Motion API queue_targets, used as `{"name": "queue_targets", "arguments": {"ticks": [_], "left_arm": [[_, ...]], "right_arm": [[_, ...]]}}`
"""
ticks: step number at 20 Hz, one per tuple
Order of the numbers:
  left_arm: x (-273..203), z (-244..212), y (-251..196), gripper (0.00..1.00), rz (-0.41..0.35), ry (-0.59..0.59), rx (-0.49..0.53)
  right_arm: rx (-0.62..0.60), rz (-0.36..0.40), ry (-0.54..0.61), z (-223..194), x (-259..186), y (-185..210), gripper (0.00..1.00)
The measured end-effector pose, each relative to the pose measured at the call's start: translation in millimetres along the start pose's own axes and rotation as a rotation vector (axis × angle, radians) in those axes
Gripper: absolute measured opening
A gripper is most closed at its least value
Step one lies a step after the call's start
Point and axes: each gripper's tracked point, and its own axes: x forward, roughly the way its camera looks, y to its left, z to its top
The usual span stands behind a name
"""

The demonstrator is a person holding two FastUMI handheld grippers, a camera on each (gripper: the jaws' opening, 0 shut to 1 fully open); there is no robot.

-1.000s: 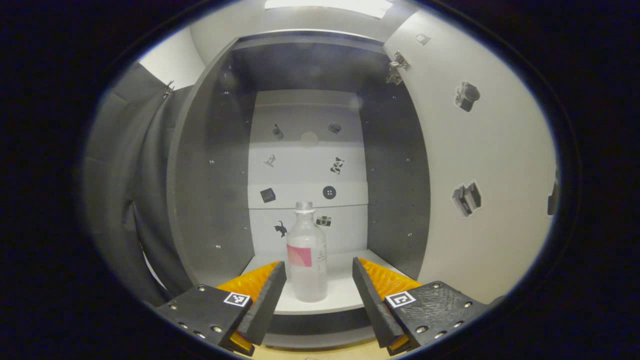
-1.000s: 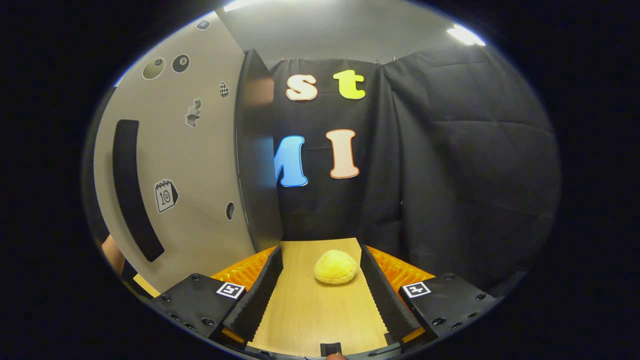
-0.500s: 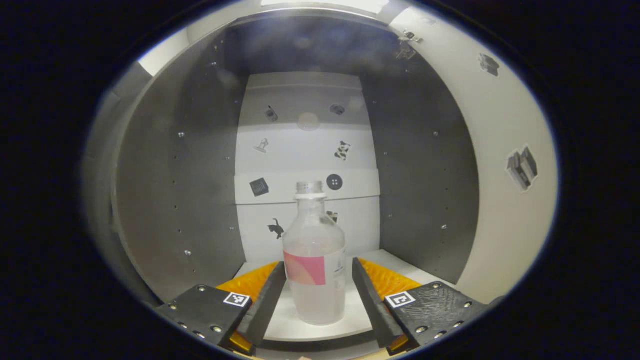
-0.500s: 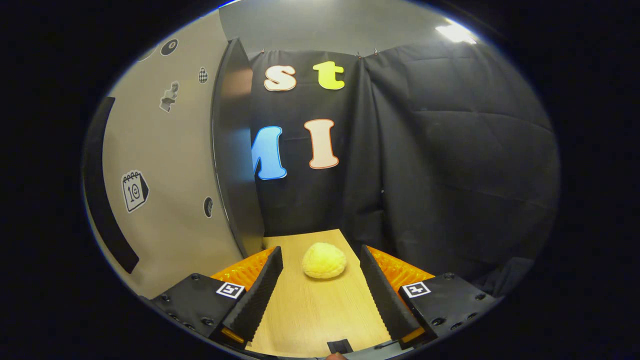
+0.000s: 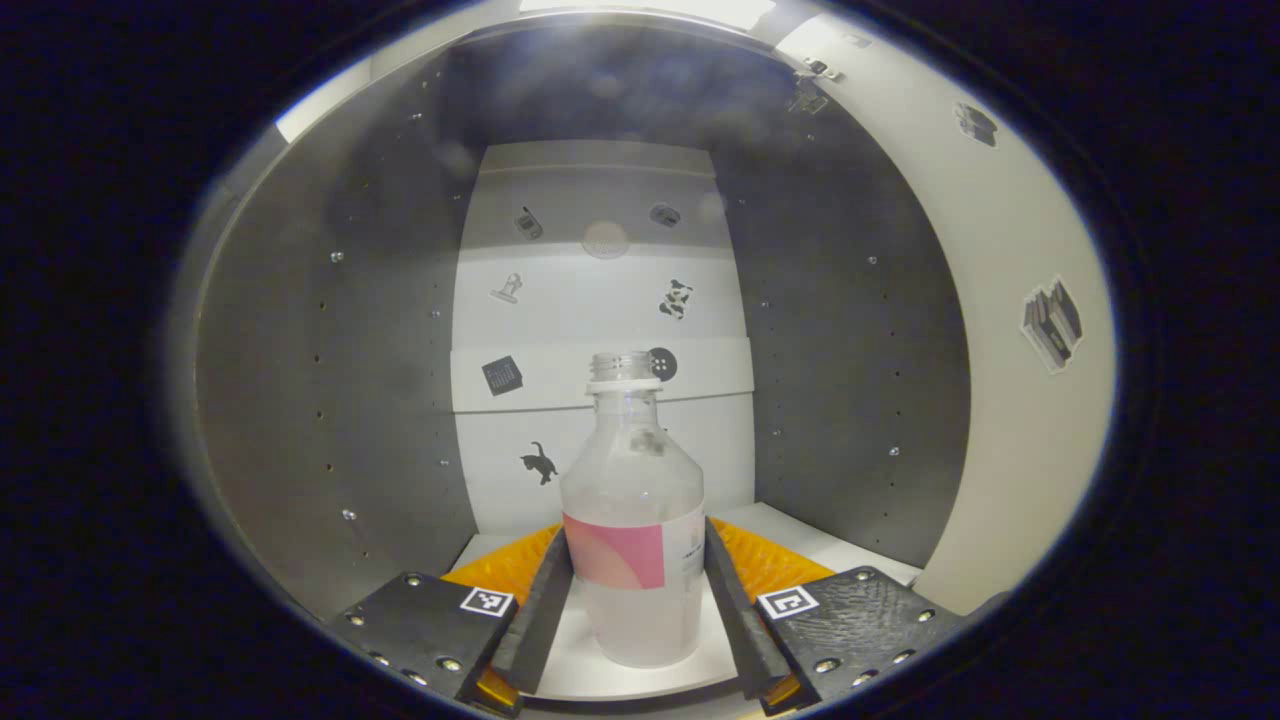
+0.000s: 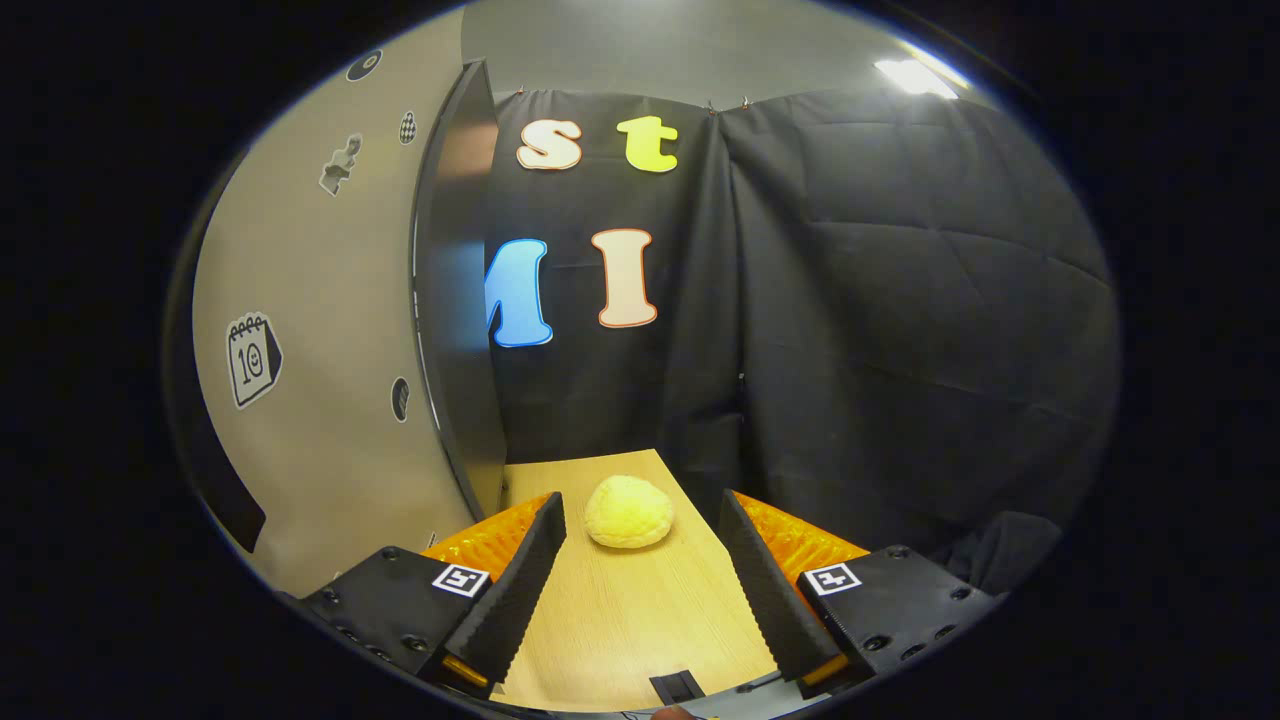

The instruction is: Open the cabinet door with the right hand, grasp the bottle in the cabinet with the left hand and place it on the coaster, then close the cabinet door with the right hand.

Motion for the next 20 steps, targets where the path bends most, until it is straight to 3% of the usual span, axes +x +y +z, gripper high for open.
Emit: {"name": "queue_targets", "arguments": {"ticks": [1,3,5,8,9,12,20], "left_arm": [[-8,4,3,0.71,0.009,-0.006,-0.006],[-31,17,9,0.76,0.027,-0.034,-0.017],[-59,28,18,0.70,0.059,-0.054,-0.013],[-103,39,30,0.70,0.104,-0.058,-0.018],[-118,41,35,0.70,0.122,-0.059,-0.016],[-162,47,50,0.70,0.177,-0.069,-0.013],[-254,19,81,0.70,0.294,-0.043,-0.039]], "right_arm": [[0.004,0.016,0.002,0,-1,3,0.94],[-0.007,0.057,0.002,-2,-2,8,0.94],[-0.027,0.084,-0.002,-3,-4,6,0.94],[-0.027,0.139,-0.005,-6,-12,8,0.99],[-0.026,0.156,-0.006,-7,-15,9,0.94],[-0.031,0.191,0.001,-12,-21,8,0.94],[-0.041,0.243,-0.021,-6,-38,7,0.94]]}}
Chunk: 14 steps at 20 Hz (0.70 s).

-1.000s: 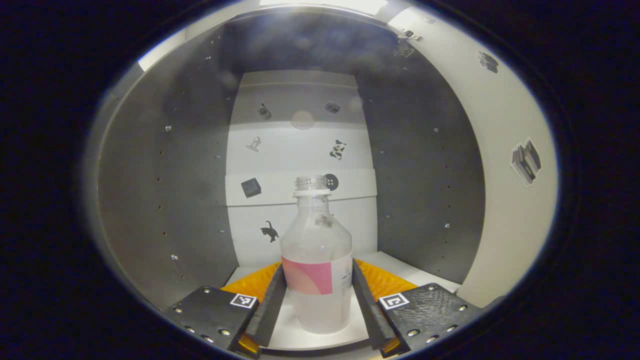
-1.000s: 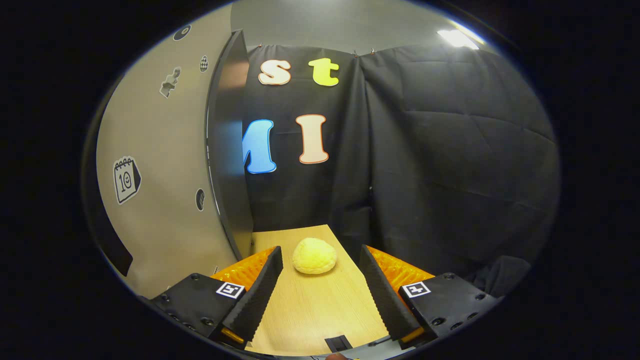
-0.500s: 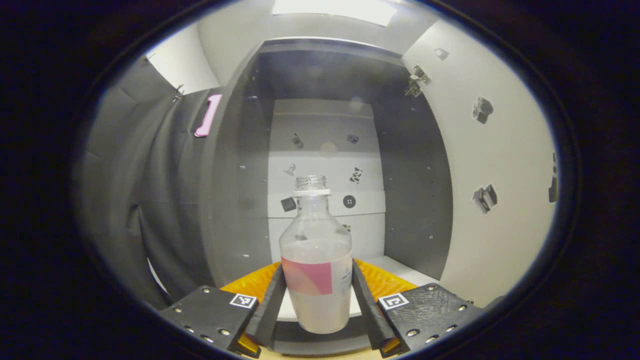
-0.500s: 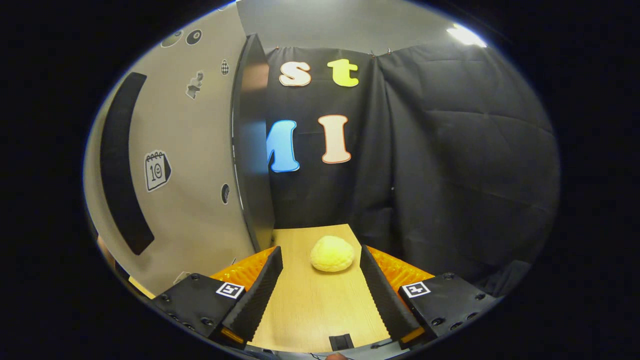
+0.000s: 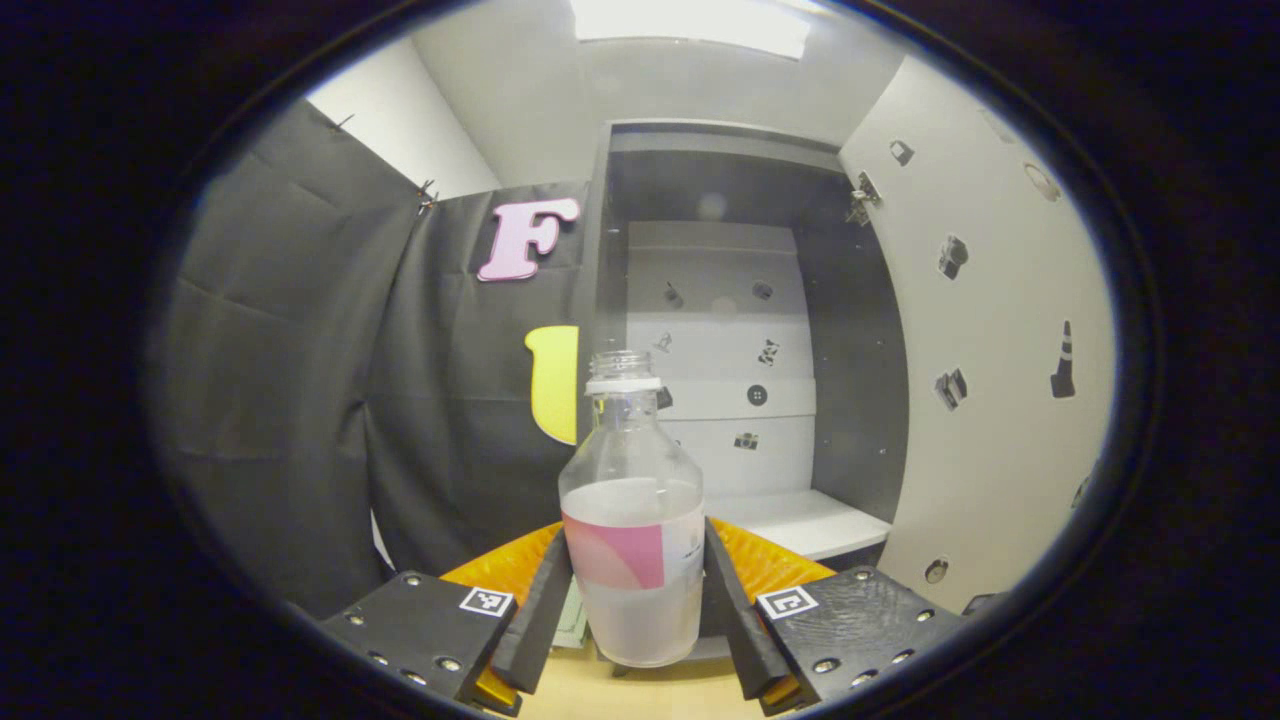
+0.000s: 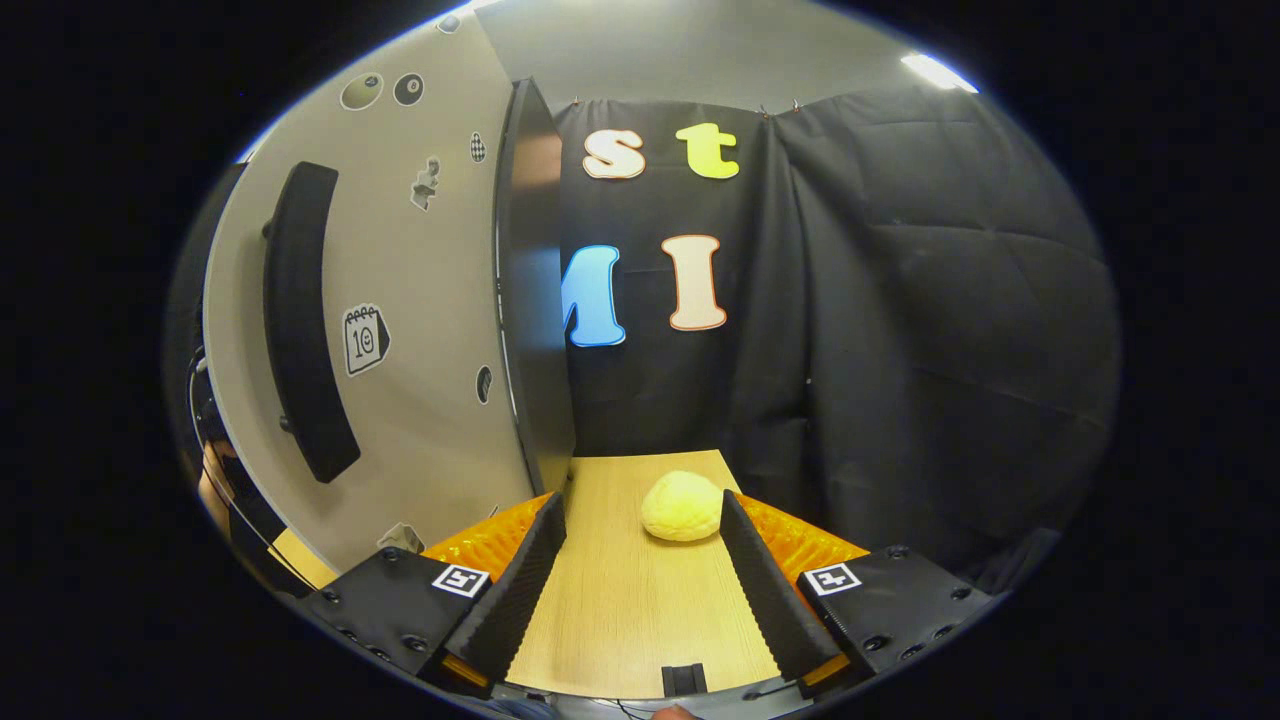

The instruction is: Open the cabinet door with the right hand, grasp the bottle in the cabinet with the left hand and place it on the coaster, then close the cabinet door with the right hand.

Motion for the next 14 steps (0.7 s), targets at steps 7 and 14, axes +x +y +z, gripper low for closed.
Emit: {"name": "queue_targets", "arguments": {"ticks": [7,14], "left_arm": [[-61,-44,37,0.70,0.071,0.000,0.024],[-100,-126,59,0.73,0.083,0.092,0.029]], "right_arm": [[-0.004,0.007,-0.023,-2,-6,3,0.94],[0.023,0.020,-0.011,-14,0,10,0.94]]}}
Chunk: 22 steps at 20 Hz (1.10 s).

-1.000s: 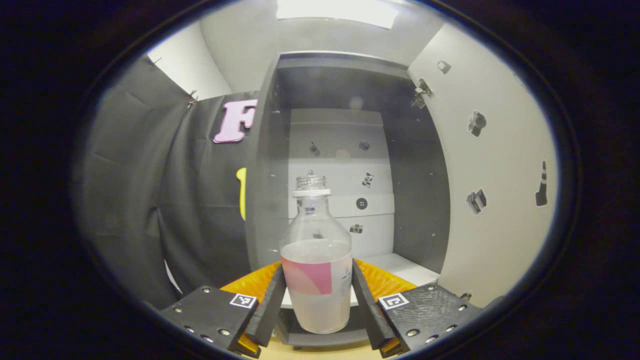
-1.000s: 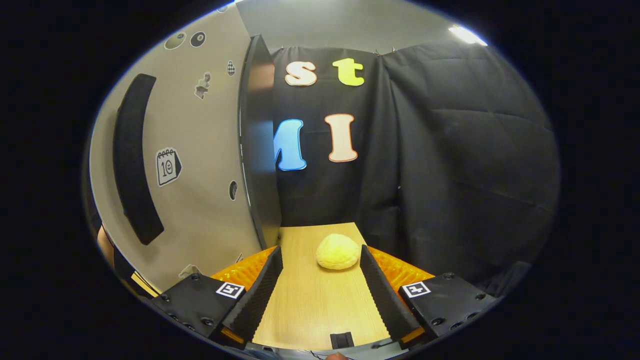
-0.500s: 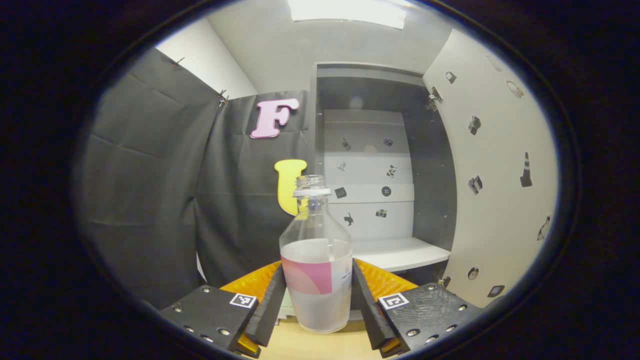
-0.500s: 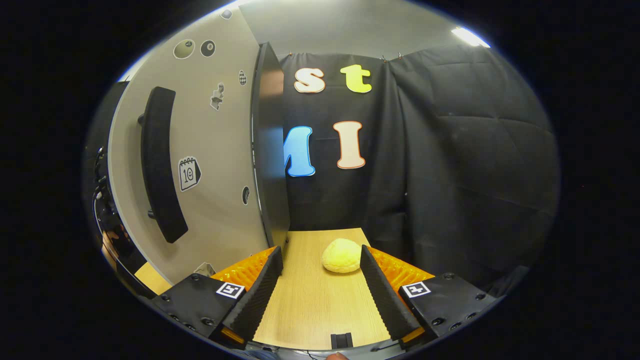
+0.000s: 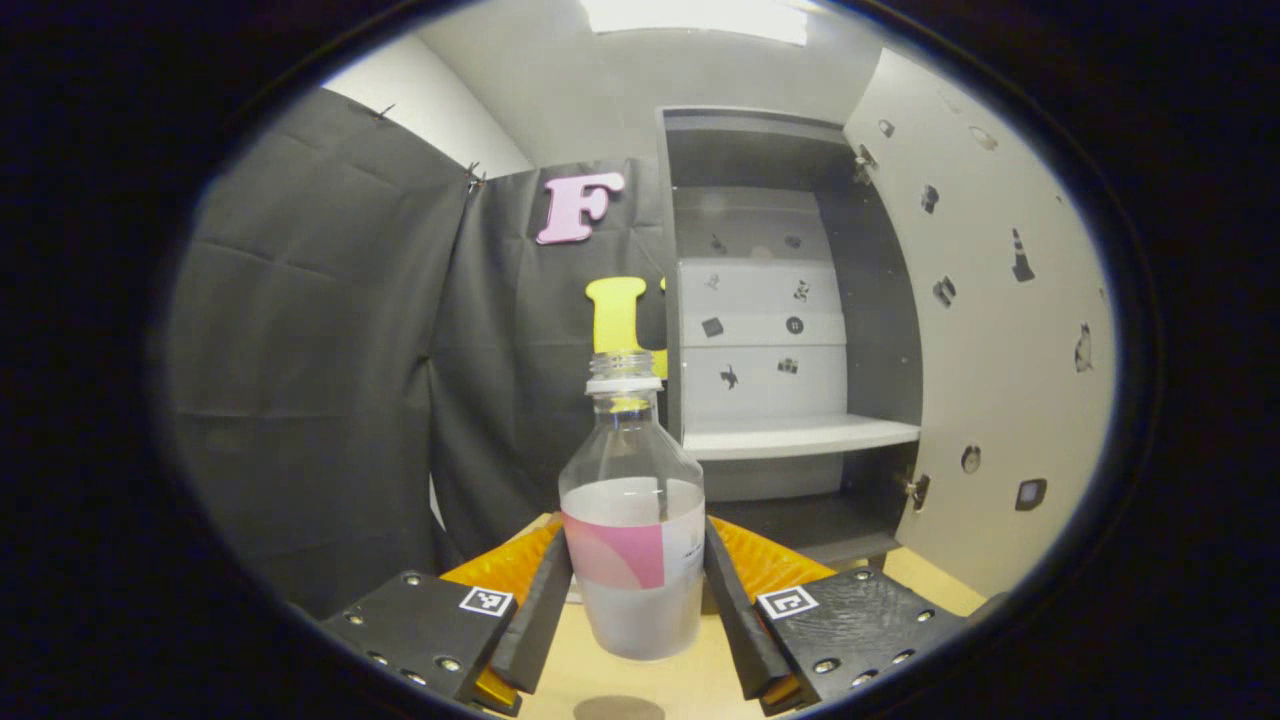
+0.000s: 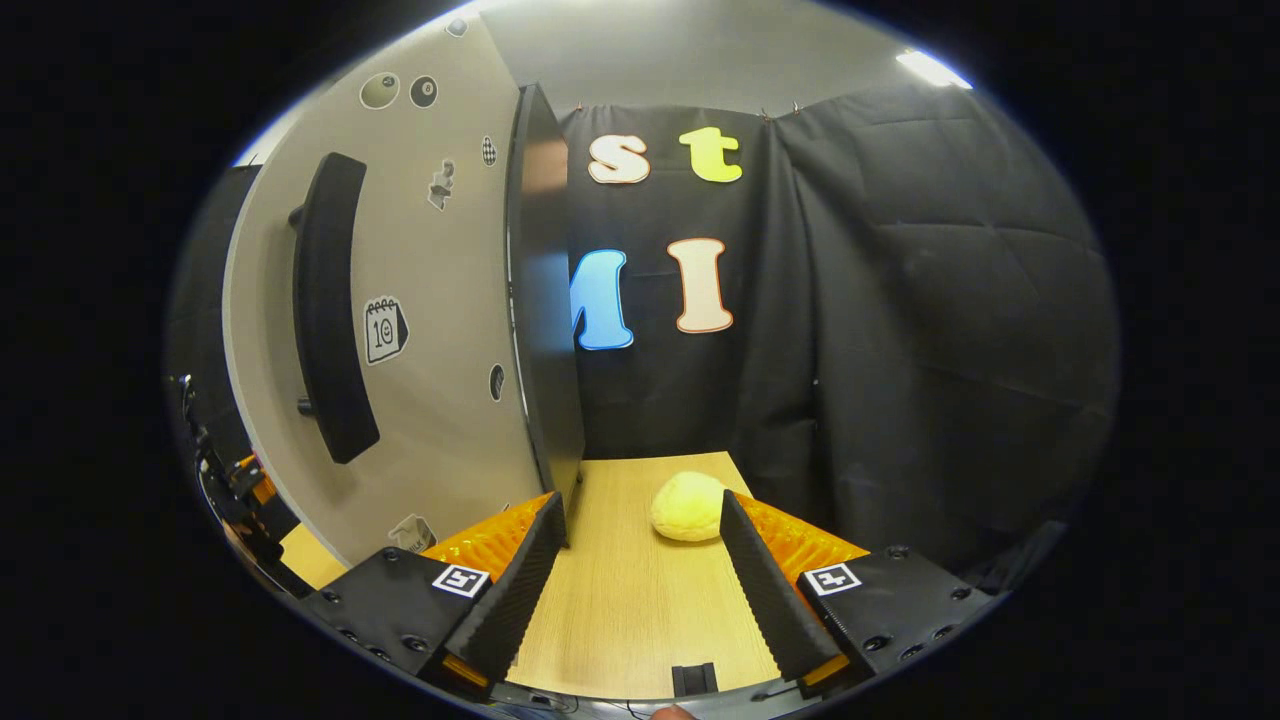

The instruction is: Open the cabinet door with the right hand, grasp the bottle in the cabinet with the left hand and place it on the coaster, then close the cabinet door with the right hand.

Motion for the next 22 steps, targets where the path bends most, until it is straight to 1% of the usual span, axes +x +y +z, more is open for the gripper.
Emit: {"name": "queue_targets", "arguments": {"ticks": [1,2,6,7,8,9,10,11,12,15,16,17,22], "left_arm": [[-3,-12,2,0.73,0.001,0.013,0.002],[-4,-24,4,0.70,0.004,0.027,0.003],[-11,-70,9,0.73,0.014,0.076,-0.036],[-13,-81,11,0.71,0.018,0.085,-0.038],[-13,-92,11,0.74,0.020,0.096,-0.034],[-13,-103,13,0.71,0.026,0.106,-0.026],[-13,-114,13,0.70,0.029,0.119,-0.022],[-17,-123,13,0.70,0.031,0.125,-0.026],[-16,-132,13,0.74,0.032,0.130,-0.032],[-19,-160,10,0.74,0.043,0.160,-0.020],[-18,-167,11,0.73,0.050,0.165,-0.012],[-18,-173,11,0.71,0.055,0.169,-0.010],[-18,-202,13,0.71,0.088,0.174,-0.020]], "right_arm": [[0.008,0.002,0.002,-1,1,1,0.94],[0.013,0.000,0.004,-3,3,1,0.94],[0.004,-0.009,0.021,-6,10,0,0.94],[0.002,-0.008,0.020,-4,11,2,0.94],[0.001,-0.006,0.019,-4,11,3,0.98],[-0.005,-0.005,0.019,-4,12,4,0.98],[-0.014,-0.007,0.022,-5,14,4,0.94],[-0.026,-0.012,0.024,-5,14,3,0.94],[-0.035,-0.015,0.027,-5,14,3,0.94],[-0.050,-0.022,0.038,-8,13,2,0.94],[-0.057,-0.028,0.044,-10,13,-1,0.94],[-0.061,-0.037,0.049,-12,12,-4,0.94],[-0.073,-0.061,0.067,-16,9,-12,0.94]]}}
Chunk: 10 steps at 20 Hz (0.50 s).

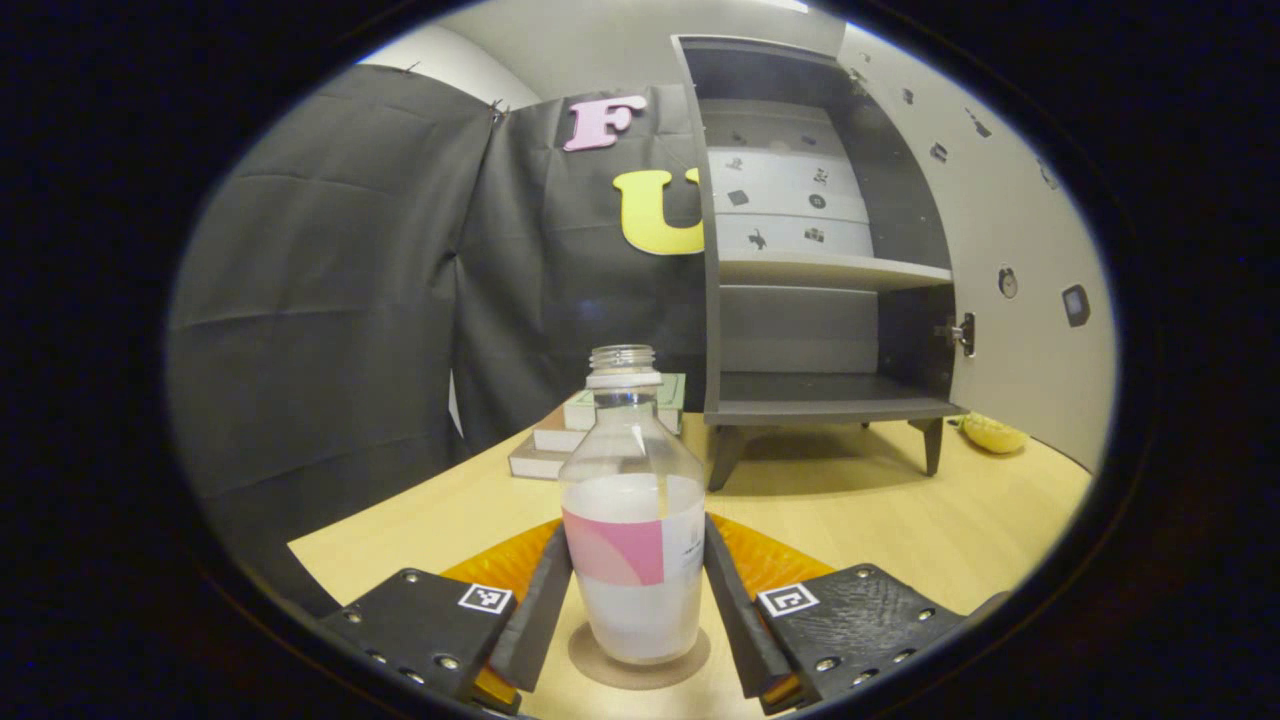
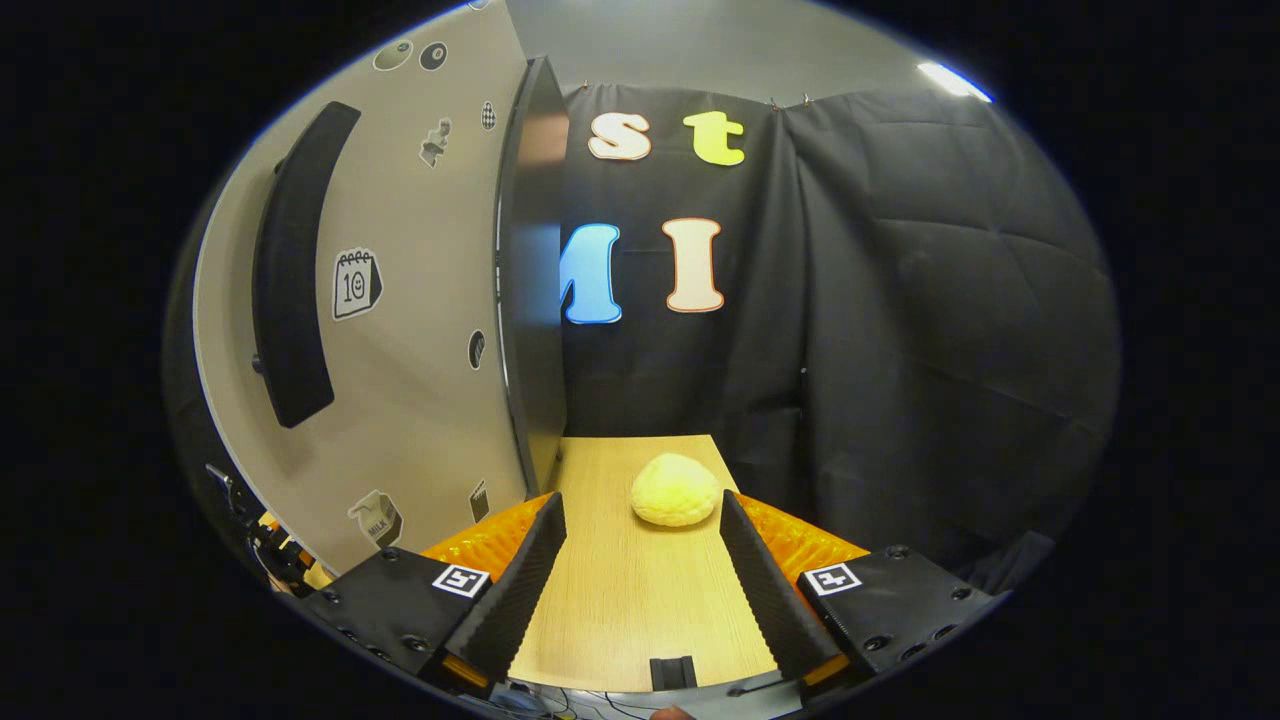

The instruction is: Open the cabinet door with the right hand, grasp the bottle in the cabinet with the left hand and place it on the coaster, then close the cabinet door with the right hand.

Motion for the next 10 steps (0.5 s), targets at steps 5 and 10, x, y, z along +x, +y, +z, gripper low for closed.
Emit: {"name": "queue_targets", "arguments": {"ticks": [5,10], "left_arm": [[-3,-19,1,0.71,0.042,0.000,-0.001],[-14,-26,-7,0.76,0.043,-0.021,0.011]], "right_arm": [[-0.026,0.006,0.007,1,1,4,0.94],[-0.051,0.023,0.012,-2,3,10,0.98]]}}
